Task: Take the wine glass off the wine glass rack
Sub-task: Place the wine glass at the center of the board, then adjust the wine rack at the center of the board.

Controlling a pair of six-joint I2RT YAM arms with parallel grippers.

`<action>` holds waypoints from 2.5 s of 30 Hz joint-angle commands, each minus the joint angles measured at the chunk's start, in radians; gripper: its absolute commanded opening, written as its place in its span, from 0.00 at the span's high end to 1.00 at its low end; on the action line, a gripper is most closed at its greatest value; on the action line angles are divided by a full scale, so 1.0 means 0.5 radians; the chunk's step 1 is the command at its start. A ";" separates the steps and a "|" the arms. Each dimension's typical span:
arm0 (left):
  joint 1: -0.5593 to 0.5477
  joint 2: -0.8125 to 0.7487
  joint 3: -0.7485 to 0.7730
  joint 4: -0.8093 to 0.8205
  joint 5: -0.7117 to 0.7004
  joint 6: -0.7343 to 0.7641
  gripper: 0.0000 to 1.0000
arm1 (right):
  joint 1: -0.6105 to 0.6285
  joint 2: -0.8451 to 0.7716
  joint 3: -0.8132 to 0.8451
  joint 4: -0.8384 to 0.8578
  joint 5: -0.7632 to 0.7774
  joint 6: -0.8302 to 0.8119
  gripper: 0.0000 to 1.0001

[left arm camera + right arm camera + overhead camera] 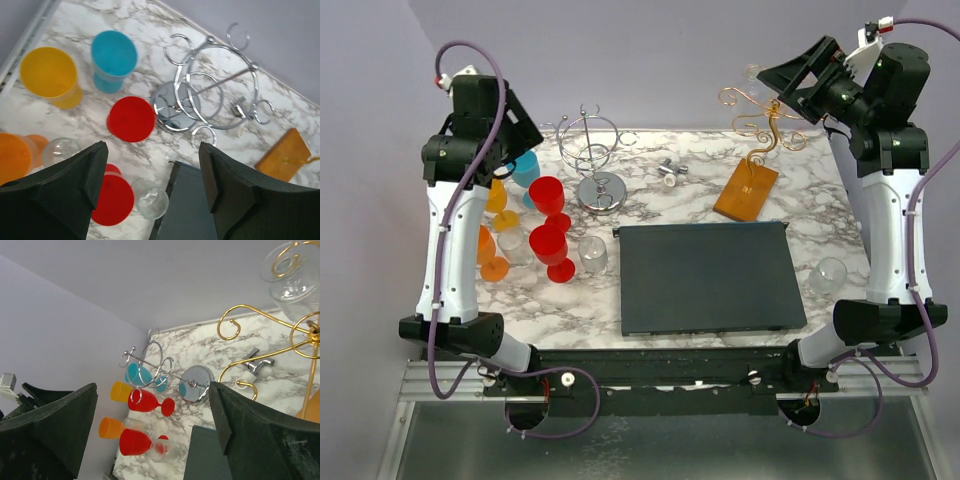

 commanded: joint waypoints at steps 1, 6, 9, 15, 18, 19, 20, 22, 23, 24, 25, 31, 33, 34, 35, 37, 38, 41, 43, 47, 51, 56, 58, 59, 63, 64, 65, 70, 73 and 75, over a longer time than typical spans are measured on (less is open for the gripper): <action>-0.256 0.109 0.119 0.179 0.068 -0.044 0.20 | 0.006 -0.034 0.088 -0.048 0.268 -0.078 0.00; -0.472 0.203 0.160 0.393 0.229 -0.088 0.20 | -0.042 0.055 0.227 -0.123 0.372 -0.080 0.00; -0.616 0.259 0.154 0.519 0.288 -0.103 0.20 | -0.089 0.113 0.351 -0.185 0.489 -0.115 0.00; -0.797 0.315 0.020 0.825 0.429 -0.202 0.20 | -0.361 0.202 0.425 -0.170 0.359 -0.104 0.00; -0.902 0.369 0.006 0.910 0.421 -0.224 0.20 | -0.518 0.240 0.405 -0.134 0.223 -0.068 0.00; -0.930 0.383 0.001 0.936 0.418 -0.233 0.20 | -0.559 0.243 0.384 -0.105 0.185 -0.056 0.00; -0.958 0.397 -0.008 0.966 0.421 -0.237 0.20 | -0.595 0.244 0.358 -0.075 0.157 -0.045 0.00; -0.999 0.428 -0.016 1.011 0.427 -0.251 0.20 | -0.640 0.239 0.301 -0.016 0.105 -0.022 0.00; -1.015 0.437 -0.023 1.038 0.431 -0.256 0.20 | -0.649 0.239 0.283 0.000 0.083 -0.016 0.00; -1.033 0.452 -0.030 1.065 0.433 -0.259 0.20 | -0.657 0.241 0.268 -0.001 0.074 -0.005 0.00; -1.044 0.460 -0.030 1.085 0.436 -0.262 0.20 | -0.660 0.241 0.255 0.002 0.062 -0.007 0.00; -1.081 0.524 0.024 1.137 0.435 -0.287 0.20 | -0.660 0.228 0.199 0.047 0.037 -0.010 0.00; -1.081 0.549 0.044 1.144 0.427 -0.306 0.20 | -0.660 0.238 0.211 0.038 0.021 -0.011 0.00; -1.081 0.563 0.054 1.148 0.422 -0.321 0.20 | -0.661 0.236 0.209 0.033 0.017 -0.011 0.00; -1.082 0.573 0.058 1.154 0.426 -0.331 0.20 | -0.662 0.224 0.191 0.045 0.015 -0.012 0.00; -1.090 0.594 0.064 1.181 0.419 -0.352 0.21 | -0.660 0.183 0.109 0.083 0.021 -0.018 0.00; -1.095 0.602 0.062 1.194 0.411 -0.362 0.21 | -0.660 0.160 0.058 0.101 0.033 -0.025 0.00; -1.117 0.619 0.033 1.257 0.382 -0.382 0.22 | -0.661 0.120 -0.045 0.143 0.042 -0.039 0.00; -1.124 0.631 0.021 1.294 0.380 -0.394 0.22 | -0.660 0.116 -0.077 0.142 0.047 -0.056 0.00; -1.139 0.657 0.012 1.338 0.359 -0.400 0.22 | -0.660 0.092 -0.144 0.173 0.067 -0.070 0.00; -1.142 0.711 0.029 1.389 0.361 -0.417 0.22 | -0.660 0.095 -0.159 0.182 0.071 -0.086 0.00; -1.154 0.771 0.047 1.461 0.371 -0.458 0.23 | -0.660 0.115 -0.161 0.182 0.089 -0.106 0.00; -1.163 0.789 0.059 1.484 0.370 -0.468 0.23 | -0.660 0.125 -0.164 0.191 0.074 -0.105 0.00; -1.168 0.796 0.065 1.493 0.367 -0.473 0.23 | -0.660 0.123 -0.171 0.199 0.070 -0.105 0.00; -1.190 0.820 0.078 1.529 0.347 -0.483 0.24 | -0.660 0.110 -0.217 0.234 0.054 -0.095 0.00; -1.194 0.827 0.083 1.535 0.348 -0.486 0.25 | -0.660 0.110 -0.215 0.235 0.050 -0.092 0.00; -1.199 0.830 0.088 1.539 0.340 -0.486 0.25 | -0.660 0.113 -0.210 0.232 0.043 -0.090 0.01; -1.213 0.867 0.109 1.560 0.309 -0.500 0.27 | -0.661 0.125 -0.196 0.228 0.013 -0.089 0.03; -1.224 0.890 0.129 1.562 0.280 -0.508 0.30 | -0.660 0.134 -0.202 0.219 -0.003 -0.095 0.05; -1.227 0.911 0.150 1.567 0.277 -0.509 0.30 | -0.658 0.131 -0.222 0.225 -0.007 -0.096 0.06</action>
